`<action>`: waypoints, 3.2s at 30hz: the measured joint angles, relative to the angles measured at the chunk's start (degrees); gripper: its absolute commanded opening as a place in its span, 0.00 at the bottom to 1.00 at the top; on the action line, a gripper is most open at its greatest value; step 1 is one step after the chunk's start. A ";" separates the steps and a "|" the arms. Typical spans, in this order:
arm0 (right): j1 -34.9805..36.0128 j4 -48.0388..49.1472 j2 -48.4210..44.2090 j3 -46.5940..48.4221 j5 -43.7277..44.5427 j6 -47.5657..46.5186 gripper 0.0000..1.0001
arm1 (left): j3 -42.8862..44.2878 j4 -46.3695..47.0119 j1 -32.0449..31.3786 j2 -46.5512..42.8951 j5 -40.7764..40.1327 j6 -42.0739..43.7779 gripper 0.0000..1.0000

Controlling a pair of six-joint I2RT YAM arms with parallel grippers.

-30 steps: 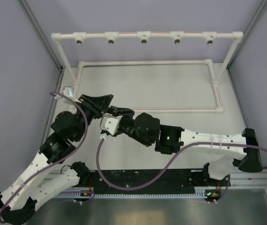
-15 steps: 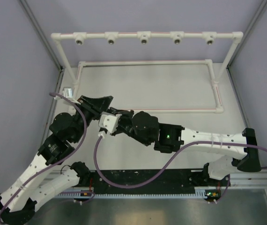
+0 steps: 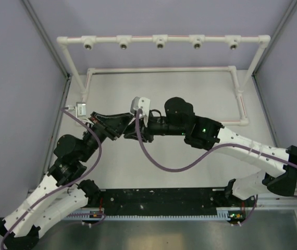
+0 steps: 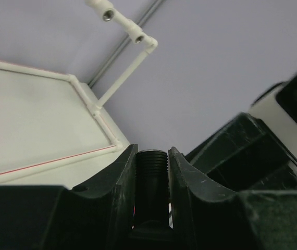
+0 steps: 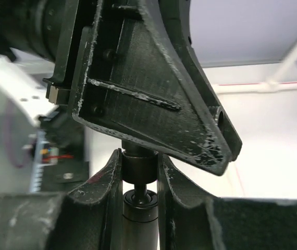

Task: Install the water faucets
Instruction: Screw the water faucet onto the adaptor.

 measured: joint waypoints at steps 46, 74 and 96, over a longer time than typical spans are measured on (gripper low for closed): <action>6.69 10.10 -6.47 -9.01 16.68 -8.26 0.53 | 10.45 -15.06 -0.48 5.03 -13.79 -4.74 0.00; 13.11 19.23 4.44 -5.99 37.42 -26.60 0.38 | 10.47 -18.49 -0.48 5.03 -18.14 -8.17 0.00; 5.77 -0.70 2.82 2.32 13.07 -10.69 0.00 | 1.97 -5.68 0.15 -1.11 -5.29 1.20 0.00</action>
